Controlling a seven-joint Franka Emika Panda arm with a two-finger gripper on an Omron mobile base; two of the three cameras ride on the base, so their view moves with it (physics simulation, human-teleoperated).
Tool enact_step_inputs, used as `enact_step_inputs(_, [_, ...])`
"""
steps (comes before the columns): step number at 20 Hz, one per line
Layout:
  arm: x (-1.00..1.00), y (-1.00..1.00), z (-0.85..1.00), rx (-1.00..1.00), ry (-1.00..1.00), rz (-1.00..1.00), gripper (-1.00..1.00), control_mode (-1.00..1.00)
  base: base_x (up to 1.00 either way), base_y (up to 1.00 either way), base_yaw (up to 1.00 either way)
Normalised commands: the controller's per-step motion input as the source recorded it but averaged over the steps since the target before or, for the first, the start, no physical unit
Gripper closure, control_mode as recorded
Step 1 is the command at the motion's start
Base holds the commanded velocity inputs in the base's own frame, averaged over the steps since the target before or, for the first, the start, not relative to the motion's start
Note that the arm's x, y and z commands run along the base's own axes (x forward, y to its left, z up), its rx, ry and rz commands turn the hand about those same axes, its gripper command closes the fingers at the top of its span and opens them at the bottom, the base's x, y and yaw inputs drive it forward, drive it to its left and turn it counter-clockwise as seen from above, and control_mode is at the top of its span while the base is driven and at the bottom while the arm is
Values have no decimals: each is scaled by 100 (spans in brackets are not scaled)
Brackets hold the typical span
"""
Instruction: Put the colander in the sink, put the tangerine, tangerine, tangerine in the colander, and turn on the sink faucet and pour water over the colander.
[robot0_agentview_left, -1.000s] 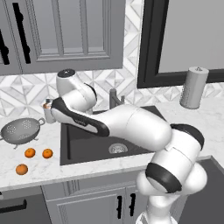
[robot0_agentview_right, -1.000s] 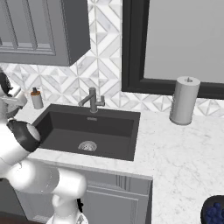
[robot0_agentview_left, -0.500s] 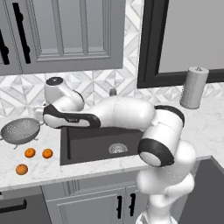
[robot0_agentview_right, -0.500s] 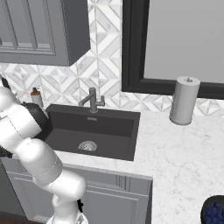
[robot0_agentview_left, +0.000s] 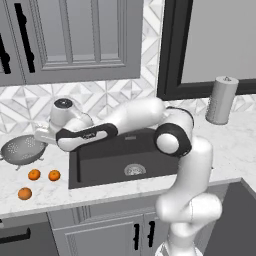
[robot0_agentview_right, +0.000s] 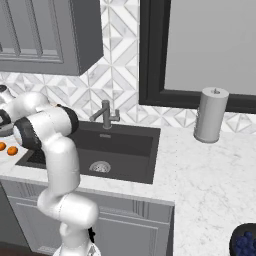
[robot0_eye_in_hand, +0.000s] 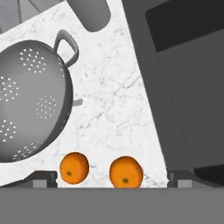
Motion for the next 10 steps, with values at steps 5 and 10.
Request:
enact_step_inputs(5, [57,42,-12,0,10,-3,-100,-100,0,0,0])
enact_step_inputs(10, [57,38,-4,0,10,-5,-100,-100,0,0,0])
